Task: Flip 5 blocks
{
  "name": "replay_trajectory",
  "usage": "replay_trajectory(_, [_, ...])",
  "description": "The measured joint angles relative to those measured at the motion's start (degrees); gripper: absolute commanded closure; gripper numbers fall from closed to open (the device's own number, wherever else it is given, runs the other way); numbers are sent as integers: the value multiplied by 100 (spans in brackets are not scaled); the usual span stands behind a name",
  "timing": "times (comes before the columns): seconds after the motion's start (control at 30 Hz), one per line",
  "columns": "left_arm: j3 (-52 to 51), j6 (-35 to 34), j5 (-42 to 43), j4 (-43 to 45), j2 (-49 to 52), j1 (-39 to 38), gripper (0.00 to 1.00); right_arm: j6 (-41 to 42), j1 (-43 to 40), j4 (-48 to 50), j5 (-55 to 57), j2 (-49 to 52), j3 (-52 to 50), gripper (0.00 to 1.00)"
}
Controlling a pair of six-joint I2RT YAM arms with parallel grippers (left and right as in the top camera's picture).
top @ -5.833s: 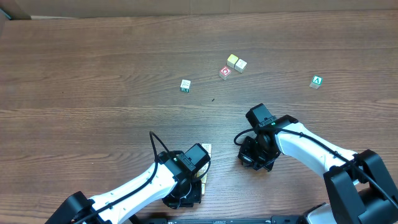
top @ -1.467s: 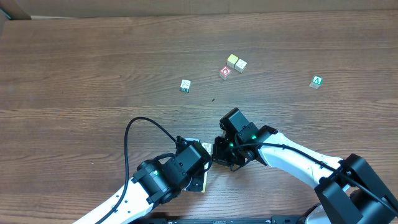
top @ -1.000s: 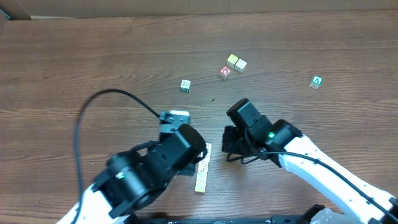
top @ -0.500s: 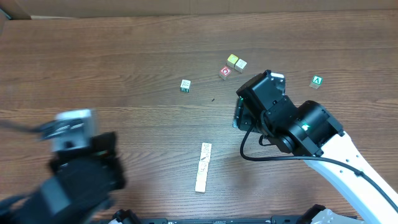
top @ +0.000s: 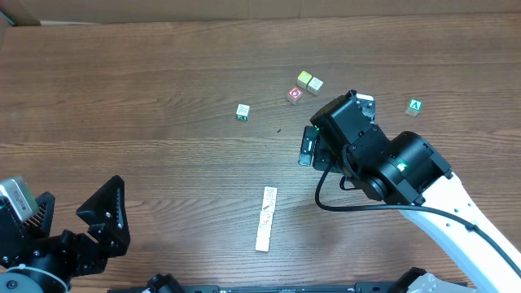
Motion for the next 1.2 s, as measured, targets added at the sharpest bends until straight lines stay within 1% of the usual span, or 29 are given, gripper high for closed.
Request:
replay_trajectory(0.93, [0, 0, 98, 0, 0, 0, 0, -2, 0, -2, 2, 2, 0, 0])
replay_trajectory(1.2, [0, 0, 101, 0, 0, 0, 0, -4, 0, -160, 295, -31, 0, 0])
